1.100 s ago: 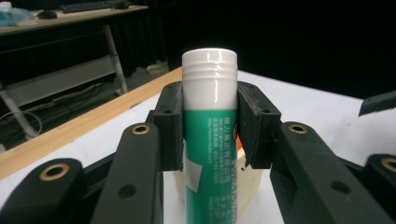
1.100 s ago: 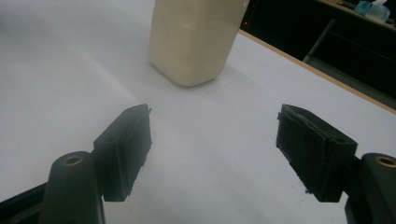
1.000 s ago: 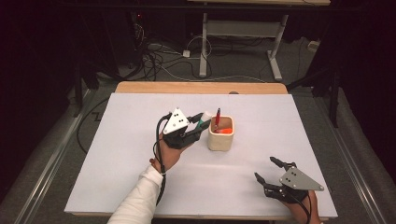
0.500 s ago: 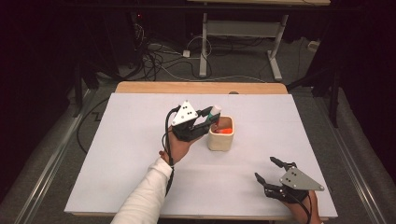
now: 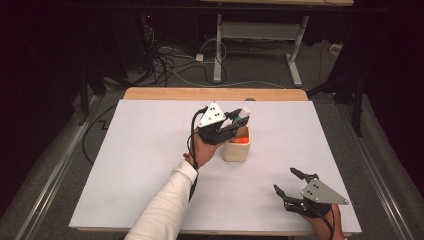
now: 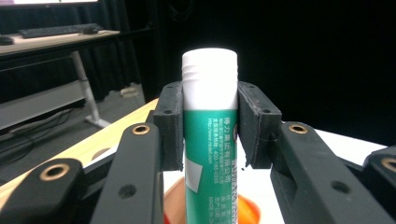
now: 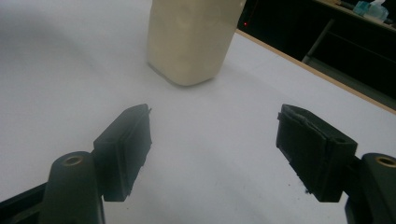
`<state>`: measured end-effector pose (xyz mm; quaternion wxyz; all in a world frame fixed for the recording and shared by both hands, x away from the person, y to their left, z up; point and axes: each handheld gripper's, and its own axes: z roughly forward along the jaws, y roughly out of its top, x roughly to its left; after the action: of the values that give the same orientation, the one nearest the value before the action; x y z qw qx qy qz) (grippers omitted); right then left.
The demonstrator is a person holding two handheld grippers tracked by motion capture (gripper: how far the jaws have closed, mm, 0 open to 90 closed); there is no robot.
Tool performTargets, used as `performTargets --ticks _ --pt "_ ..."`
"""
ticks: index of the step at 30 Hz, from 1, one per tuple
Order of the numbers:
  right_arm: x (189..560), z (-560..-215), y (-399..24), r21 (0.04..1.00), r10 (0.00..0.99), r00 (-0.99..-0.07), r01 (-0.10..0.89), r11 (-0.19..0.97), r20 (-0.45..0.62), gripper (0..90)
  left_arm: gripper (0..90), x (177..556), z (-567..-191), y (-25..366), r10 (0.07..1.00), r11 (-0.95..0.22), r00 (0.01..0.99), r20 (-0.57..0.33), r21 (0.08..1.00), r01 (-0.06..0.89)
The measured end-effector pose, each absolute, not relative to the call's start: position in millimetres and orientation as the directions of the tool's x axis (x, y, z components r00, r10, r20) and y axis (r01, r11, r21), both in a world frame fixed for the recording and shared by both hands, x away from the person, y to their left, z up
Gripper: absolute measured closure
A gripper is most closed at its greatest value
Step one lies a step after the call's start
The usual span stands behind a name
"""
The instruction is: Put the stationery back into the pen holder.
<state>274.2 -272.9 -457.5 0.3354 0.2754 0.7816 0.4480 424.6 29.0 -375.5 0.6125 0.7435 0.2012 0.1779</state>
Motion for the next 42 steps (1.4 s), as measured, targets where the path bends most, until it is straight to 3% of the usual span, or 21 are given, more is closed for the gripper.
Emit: performTargets --ticks 18,42 --pt "274.5 -458.3 -271.7 0.882 0.73 -0.625 0.135 0.451 -0.278 26.8 62.6 441.7 -396.8 23.5 0.522 -0.165 0.852 -0.025 0.978 0.13" --pt "274.9 -459.7 -269.8 0.879 0.724 -0.632 0.136 0.456 -0.278 26.8 62.4 436.1 -418.2 31.2 0.535 -0.189 0.844 -0.034 0.969 0.158"
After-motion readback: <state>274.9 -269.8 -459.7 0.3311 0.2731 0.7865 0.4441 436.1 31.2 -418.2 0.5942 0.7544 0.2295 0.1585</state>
